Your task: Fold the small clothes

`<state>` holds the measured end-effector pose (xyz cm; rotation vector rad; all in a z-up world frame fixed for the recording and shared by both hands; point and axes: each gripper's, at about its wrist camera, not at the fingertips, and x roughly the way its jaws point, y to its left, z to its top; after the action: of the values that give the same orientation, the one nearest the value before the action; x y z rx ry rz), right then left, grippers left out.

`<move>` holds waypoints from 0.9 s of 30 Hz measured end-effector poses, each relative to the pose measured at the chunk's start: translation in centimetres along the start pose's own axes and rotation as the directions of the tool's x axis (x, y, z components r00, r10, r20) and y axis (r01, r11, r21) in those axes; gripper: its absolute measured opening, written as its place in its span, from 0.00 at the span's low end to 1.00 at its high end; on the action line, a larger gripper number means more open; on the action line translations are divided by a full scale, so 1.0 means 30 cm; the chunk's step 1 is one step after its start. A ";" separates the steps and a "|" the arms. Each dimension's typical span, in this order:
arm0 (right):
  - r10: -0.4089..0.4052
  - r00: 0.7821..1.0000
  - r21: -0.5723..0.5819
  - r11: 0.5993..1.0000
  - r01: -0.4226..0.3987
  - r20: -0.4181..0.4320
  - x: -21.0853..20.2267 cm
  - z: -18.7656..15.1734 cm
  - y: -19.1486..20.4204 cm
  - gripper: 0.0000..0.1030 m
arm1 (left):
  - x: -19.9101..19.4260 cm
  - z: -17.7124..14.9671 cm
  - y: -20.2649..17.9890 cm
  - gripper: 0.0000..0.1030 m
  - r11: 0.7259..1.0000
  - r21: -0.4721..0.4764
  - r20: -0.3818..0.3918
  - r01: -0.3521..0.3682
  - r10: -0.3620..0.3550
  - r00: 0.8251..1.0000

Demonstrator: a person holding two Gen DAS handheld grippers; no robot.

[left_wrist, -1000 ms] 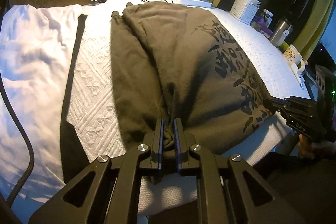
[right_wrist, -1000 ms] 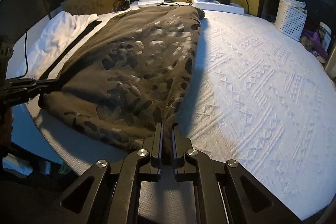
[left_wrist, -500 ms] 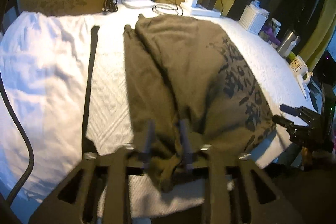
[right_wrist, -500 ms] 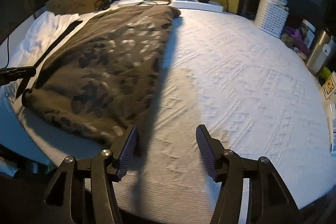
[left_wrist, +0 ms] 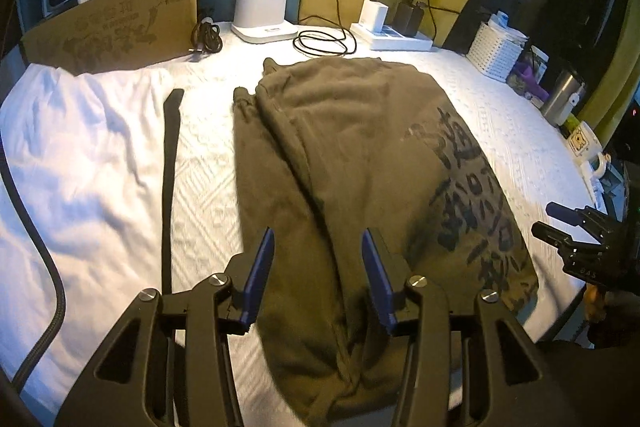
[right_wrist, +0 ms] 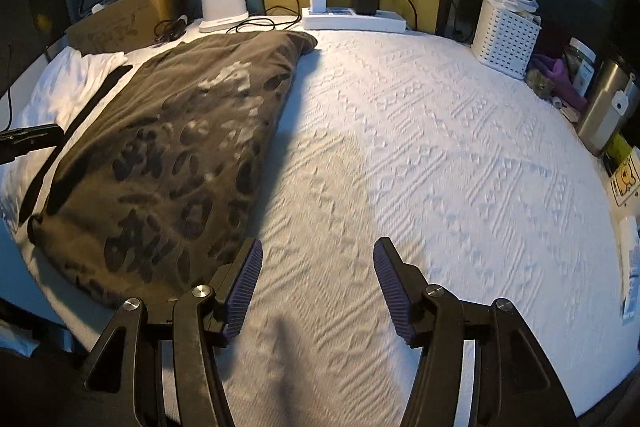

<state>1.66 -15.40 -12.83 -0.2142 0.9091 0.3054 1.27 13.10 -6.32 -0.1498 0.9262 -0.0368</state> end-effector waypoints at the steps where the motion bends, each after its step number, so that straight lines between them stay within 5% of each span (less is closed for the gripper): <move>1: 0.001 1.000 -0.001 1.000 -0.001 0.001 0.007 0.015 -0.003 0.58 | 0.006 0.010 0.001 0.44 1.000 -0.004 0.008 -0.002 0.002 1.000; 27: 0.007 0.999 -0.052 0.999 -0.005 0.039 0.239 0.382 -0.011 0.58 | 0.310 0.304 0.098 0.45 1.000 -0.007 0.035 -0.019 0.019 0.999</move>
<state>14.39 -10.97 -11.69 -0.2526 0.8636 0.3381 14.04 16.15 -8.73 -0.1474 0.8923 -0.0132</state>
